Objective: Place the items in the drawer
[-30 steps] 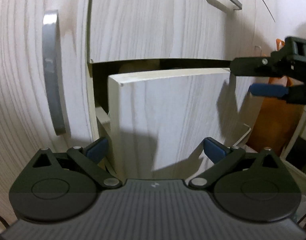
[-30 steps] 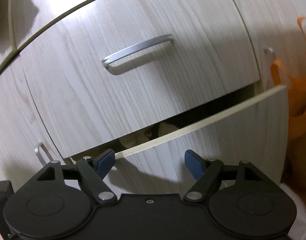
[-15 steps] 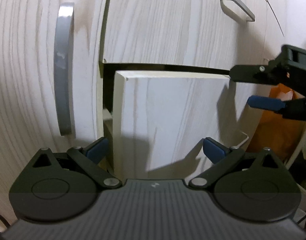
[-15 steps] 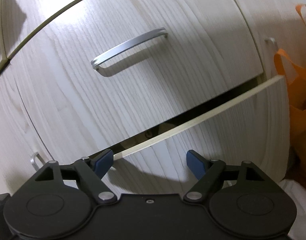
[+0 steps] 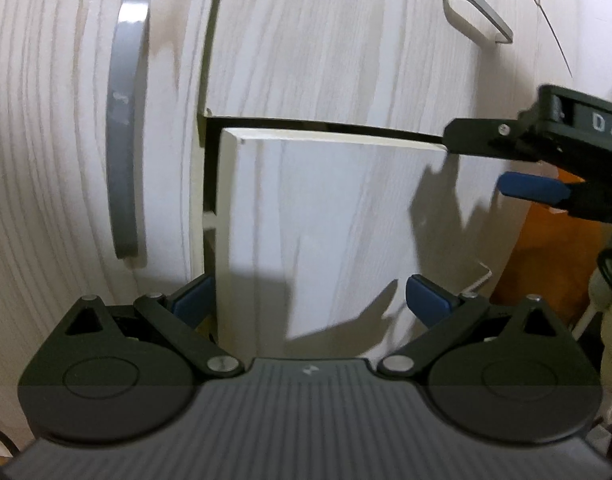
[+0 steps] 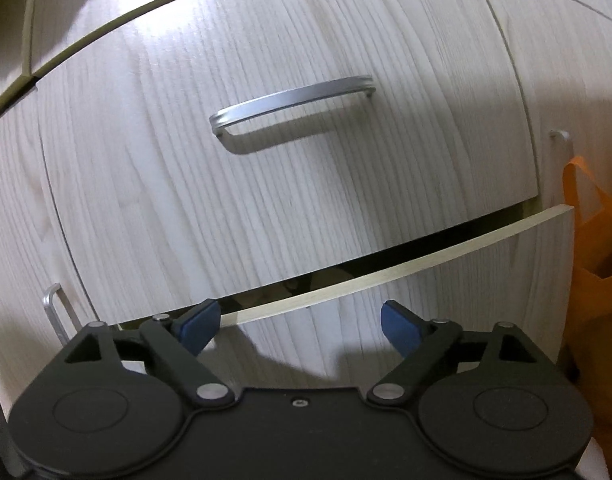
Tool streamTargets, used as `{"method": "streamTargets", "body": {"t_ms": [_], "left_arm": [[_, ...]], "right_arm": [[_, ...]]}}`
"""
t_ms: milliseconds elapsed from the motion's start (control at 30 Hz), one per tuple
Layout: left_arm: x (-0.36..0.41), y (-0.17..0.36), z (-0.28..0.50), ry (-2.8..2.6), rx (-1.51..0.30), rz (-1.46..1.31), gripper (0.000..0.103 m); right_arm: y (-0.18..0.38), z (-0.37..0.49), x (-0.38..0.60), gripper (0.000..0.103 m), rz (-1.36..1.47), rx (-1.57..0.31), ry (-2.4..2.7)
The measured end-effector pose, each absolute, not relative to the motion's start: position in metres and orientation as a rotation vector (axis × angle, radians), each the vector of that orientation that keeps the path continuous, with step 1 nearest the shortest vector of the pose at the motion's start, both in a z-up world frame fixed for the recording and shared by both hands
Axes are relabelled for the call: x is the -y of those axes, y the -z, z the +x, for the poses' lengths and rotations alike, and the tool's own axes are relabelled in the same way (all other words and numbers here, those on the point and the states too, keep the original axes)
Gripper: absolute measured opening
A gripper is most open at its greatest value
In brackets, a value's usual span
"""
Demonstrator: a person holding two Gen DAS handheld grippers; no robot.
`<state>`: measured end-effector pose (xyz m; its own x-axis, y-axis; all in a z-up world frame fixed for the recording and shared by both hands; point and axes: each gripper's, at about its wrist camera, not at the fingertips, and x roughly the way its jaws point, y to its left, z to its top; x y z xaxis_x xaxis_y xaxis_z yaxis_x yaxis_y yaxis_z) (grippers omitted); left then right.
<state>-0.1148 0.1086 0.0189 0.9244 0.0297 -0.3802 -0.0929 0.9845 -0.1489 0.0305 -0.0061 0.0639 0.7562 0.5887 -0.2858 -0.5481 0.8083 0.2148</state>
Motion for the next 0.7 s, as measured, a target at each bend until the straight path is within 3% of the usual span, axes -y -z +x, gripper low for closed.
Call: {"method": "streamTargets", "body": {"t_ms": [300,500,633,700], "left_arm": [[-0.092,-0.013,-0.093,-0.079,-0.414,-0.114,0.103],[-0.093,-0.013,-0.095,-0.069,-0.424,-0.162,0.103],[-0.087,-0.014,-0.097,-0.073,-0.431,-0.161,0.103],[-0.082,-0.012,-0.097,-0.067,-0.442,-0.162,0.103]], "right_arm": [[-0.052,0.027,0.018,0.084,0.212,-0.388,-0.645],[-0.020,0.025,-0.007,0.082,-0.011,-0.476,-0.612],[-0.017,0.031,-0.007,0.063,-0.003,-0.523,-0.599],[-0.015,0.030,-0.004,0.063,-0.003,-0.521,-0.596]]}}
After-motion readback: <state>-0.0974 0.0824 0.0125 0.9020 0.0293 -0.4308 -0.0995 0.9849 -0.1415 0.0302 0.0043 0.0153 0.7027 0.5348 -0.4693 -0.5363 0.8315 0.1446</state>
